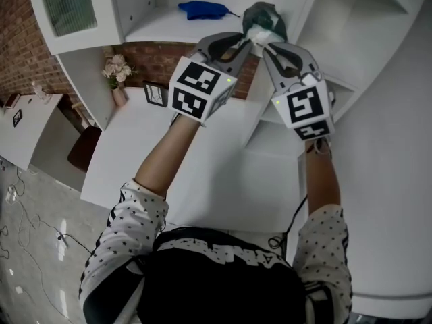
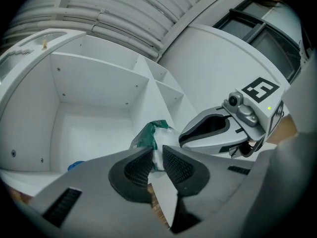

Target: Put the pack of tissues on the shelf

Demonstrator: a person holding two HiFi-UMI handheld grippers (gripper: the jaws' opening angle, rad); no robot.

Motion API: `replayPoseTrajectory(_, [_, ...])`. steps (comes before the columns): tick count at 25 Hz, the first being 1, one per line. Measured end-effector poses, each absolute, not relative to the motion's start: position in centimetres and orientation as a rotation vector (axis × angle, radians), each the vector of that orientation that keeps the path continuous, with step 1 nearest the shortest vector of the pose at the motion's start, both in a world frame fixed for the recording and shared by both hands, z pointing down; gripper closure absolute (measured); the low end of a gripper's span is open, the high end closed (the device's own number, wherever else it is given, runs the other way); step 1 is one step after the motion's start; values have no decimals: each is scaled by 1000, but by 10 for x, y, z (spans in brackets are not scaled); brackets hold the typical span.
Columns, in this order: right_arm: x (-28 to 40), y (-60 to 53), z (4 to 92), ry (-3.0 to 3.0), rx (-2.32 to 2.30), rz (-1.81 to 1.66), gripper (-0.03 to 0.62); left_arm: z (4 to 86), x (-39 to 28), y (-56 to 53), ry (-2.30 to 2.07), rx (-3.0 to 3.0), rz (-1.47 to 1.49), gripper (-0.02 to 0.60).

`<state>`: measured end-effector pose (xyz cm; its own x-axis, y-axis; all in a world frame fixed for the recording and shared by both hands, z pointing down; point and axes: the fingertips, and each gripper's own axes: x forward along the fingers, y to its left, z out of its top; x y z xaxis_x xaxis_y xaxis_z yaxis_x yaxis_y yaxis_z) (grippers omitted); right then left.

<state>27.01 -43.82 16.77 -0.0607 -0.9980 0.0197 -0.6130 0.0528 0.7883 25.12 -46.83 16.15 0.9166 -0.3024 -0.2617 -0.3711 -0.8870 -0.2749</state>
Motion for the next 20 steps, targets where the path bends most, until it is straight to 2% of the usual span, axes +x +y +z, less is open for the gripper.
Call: replayPoseTrajectory(20, [282, -465, 169, -1680, 1679, -771, 542, 166, 259, -486, 480, -2726, 198, 491])
